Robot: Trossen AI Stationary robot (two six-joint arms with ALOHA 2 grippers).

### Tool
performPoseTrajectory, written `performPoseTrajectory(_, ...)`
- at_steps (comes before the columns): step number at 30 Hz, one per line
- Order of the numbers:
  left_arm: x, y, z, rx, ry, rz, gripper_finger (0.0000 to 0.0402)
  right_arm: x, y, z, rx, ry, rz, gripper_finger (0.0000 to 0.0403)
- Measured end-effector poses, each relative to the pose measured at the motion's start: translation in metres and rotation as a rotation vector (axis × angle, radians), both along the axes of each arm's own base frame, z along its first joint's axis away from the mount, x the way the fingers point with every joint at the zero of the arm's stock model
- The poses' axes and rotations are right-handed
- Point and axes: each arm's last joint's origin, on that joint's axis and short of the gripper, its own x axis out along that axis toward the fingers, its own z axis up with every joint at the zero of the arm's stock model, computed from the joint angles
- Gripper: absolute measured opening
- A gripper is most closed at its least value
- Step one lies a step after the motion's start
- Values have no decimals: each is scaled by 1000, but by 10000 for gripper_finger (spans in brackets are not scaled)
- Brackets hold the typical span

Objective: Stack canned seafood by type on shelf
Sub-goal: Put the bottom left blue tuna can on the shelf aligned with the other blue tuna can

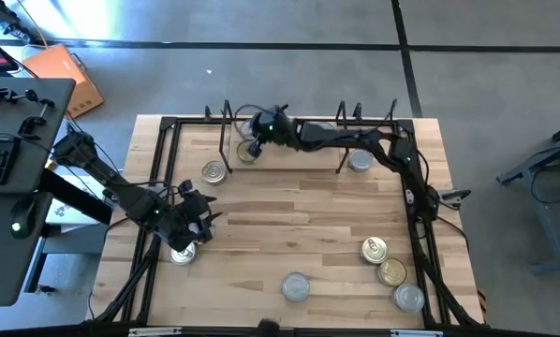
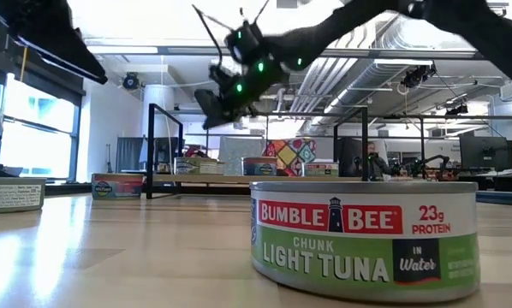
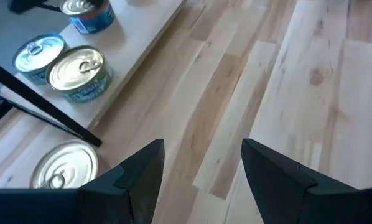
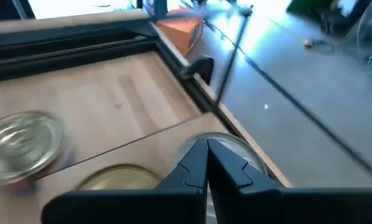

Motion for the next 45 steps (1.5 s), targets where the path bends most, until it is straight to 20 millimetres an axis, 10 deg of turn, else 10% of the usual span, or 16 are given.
performPoseTrajectory(24,-46,-2,-62,-141,34,165,206,-68,321,-40,-13,15,478,0)
performPoseTrajectory(45,-69,-46,-43,-591,502,95,206,-80,342,-40,-106,17,398,0)
